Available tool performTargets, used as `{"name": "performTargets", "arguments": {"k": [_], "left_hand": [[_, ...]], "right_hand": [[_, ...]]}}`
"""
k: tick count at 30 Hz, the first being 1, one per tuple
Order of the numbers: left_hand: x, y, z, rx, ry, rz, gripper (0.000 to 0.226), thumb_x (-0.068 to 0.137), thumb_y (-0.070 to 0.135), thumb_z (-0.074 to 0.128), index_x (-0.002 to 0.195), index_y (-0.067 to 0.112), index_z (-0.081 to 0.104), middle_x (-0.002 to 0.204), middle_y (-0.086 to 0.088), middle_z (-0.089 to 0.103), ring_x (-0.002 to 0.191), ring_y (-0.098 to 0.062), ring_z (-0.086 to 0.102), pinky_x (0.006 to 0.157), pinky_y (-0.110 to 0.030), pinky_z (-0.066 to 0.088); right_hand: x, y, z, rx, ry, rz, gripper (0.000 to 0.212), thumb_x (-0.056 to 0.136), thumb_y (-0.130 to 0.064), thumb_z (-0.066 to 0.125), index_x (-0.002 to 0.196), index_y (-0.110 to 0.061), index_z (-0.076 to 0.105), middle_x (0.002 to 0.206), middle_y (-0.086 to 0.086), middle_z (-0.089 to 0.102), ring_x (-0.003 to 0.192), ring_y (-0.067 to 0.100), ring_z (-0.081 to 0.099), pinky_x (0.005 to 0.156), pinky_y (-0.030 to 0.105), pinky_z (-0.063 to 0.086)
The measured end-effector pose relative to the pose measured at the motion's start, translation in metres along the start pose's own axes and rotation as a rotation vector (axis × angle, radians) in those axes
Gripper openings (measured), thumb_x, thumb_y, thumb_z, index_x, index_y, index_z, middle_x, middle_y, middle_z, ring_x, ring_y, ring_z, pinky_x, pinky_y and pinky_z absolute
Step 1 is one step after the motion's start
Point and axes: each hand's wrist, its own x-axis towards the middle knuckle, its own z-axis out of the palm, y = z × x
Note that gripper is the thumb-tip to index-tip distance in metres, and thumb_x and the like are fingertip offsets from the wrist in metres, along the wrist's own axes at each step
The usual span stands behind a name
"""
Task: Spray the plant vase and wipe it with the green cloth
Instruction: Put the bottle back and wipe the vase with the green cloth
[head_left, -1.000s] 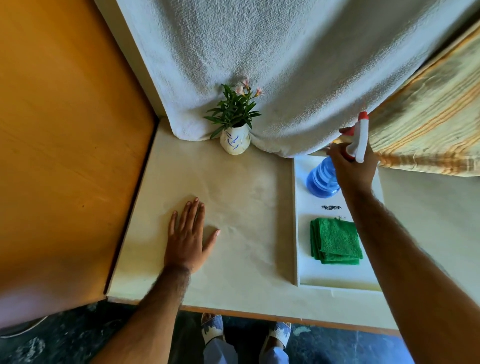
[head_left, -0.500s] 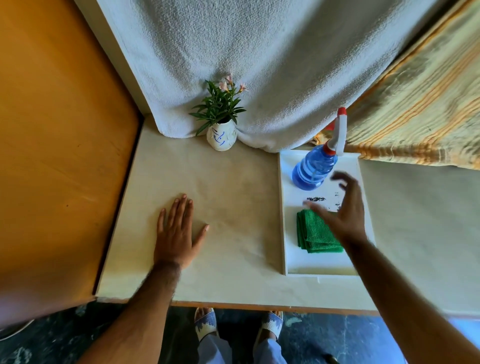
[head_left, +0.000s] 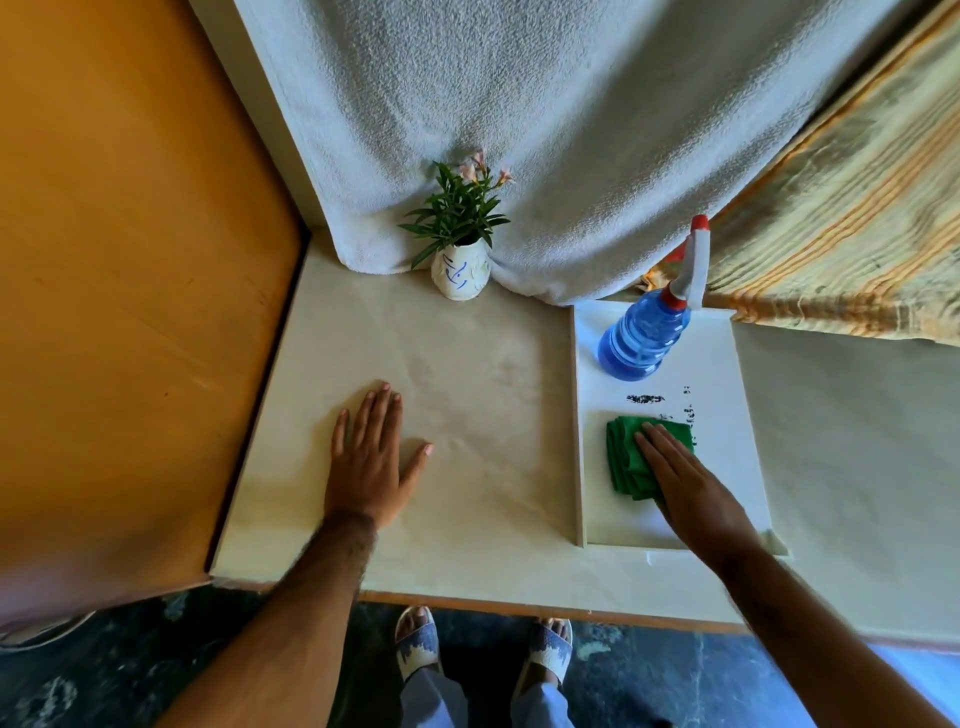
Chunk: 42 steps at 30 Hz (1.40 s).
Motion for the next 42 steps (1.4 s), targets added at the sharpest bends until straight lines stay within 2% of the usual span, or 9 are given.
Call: {"name": "performTargets", "arguments": {"k": [4, 7, 10, 13, 19, 25, 29, 36, 42], "left_hand": [[-0.001, 0.001, 0.000, 0.003, -0.006, -0.006, 0.085, 0.099, 0.065, 0.032, 0.164, 0.011, 0.026, 0.174, -0.010, 0.025, 0.160, -0.028, 0.026, 0.128, -0.058, 0.026], [-0.001, 0.000, 0.000, 0.000, -0.023, -0.010, 0.085, 0.099, 0.066, 0.030, 0.166, 0.013, 0.021, 0.175, -0.009, 0.021, 0.161, -0.027, 0.022, 0.129, -0.058, 0.024], [-0.002, 0.000, 0.000, -0.009, -0.020, -0.009, 0.085, 0.100, 0.065, 0.032, 0.165, 0.012, 0.024, 0.174, -0.010, 0.022, 0.161, -0.028, 0.024, 0.129, -0.058, 0.025], [-0.002, 0.000, 0.002, -0.012, -0.003, -0.006, 0.086, 0.100, 0.067, 0.034, 0.165, 0.011, 0.025, 0.174, -0.011, 0.024, 0.160, -0.029, 0.026, 0.128, -0.058, 0.025], [-0.001, -0.004, 0.008, 0.011, -0.032, -0.030, 0.088, 0.101, 0.073, 0.023, 0.167, 0.016, 0.013, 0.177, -0.008, 0.015, 0.163, -0.028, 0.016, 0.130, -0.056, 0.024], [-0.001, -0.005, 0.008, 0.029, -0.033, -0.024, 0.088, 0.101, 0.073, 0.023, 0.167, 0.016, 0.011, 0.177, -0.007, 0.012, 0.163, -0.028, 0.013, 0.131, -0.055, 0.022], [-0.001, -0.005, 0.009, 0.046, -0.025, -0.016, 0.088, 0.102, 0.072, 0.025, 0.167, 0.015, 0.012, 0.177, -0.008, 0.013, 0.163, -0.027, 0.013, 0.132, -0.054, 0.018], [-0.001, -0.006, 0.008, 0.051, -0.014, -0.010, 0.087, 0.102, 0.071, 0.025, 0.167, 0.015, 0.014, 0.176, -0.009, 0.016, 0.163, -0.028, 0.016, 0.130, -0.056, 0.023], [-0.001, -0.007, 0.009, 0.057, 0.004, -0.007, 0.086, 0.102, 0.070, 0.027, 0.167, 0.014, 0.017, 0.176, -0.009, 0.018, 0.163, -0.027, 0.017, 0.130, -0.056, 0.024]], "right_hand": [[0.010, -0.026, -0.014, 0.076, 0.083, 0.037, 0.063, 0.077, 0.014, 0.076, 0.136, 0.001, 0.058, 0.140, 0.021, 0.059, 0.125, 0.038, 0.060, 0.096, 0.054, 0.056], [0.039, -0.064, -0.025, 0.127, 0.137, -0.167, 0.059, 0.083, 0.008, 0.071, 0.139, -0.001, 0.055, 0.144, 0.018, 0.056, 0.133, 0.033, 0.054, 0.105, 0.049, 0.051], [0.092, -0.109, -0.026, 0.128, 0.206, -0.407, 0.040, 0.101, -0.002, 0.048, 0.142, -0.001, 0.052, 0.148, 0.016, 0.053, 0.139, 0.032, 0.047, 0.116, 0.044, 0.039], [0.157, -0.141, -0.021, 0.069, 0.233, -0.555, 0.040, 0.104, -0.005, 0.038, 0.141, 0.001, 0.052, 0.146, 0.020, 0.053, 0.138, 0.036, 0.048, 0.117, 0.048, 0.037], [0.256, -0.165, -0.018, -0.100, 0.245, -0.714, 0.040, 0.093, 0.009, 0.062, 0.132, 0.008, 0.059, 0.135, 0.029, 0.060, 0.127, 0.046, 0.056, 0.107, 0.057, 0.047], [0.292, -0.157, -0.020, -0.182, 0.177, -0.810, 0.035, 0.093, 0.008, 0.061, 0.129, 0.008, 0.062, 0.132, 0.029, 0.063, 0.123, 0.045, 0.059, 0.105, 0.058, 0.048], [0.308, -0.149, -0.016, -0.189, 0.098, -0.850, 0.034, 0.092, 0.010, 0.062, 0.126, 0.011, 0.062, 0.130, 0.032, 0.063, 0.124, 0.048, 0.058, 0.106, 0.062, 0.045], [0.312, -0.147, 0.009, -0.054, -0.024, -0.869, 0.040, 0.087, 0.019, 0.060, 0.127, 0.013, 0.061, 0.131, 0.034, 0.061, 0.127, 0.049, 0.055, 0.110, 0.063, 0.040], [0.300, -0.147, 0.031, 0.131, -0.178, -0.622, 0.072, 0.075, 0.029, 0.046, 0.143, 0.005, 0.048, 0.152, 0.025, 0.042, 0.143, 0.041, 0.037, 0.122, 0.043, 0.019]]}}
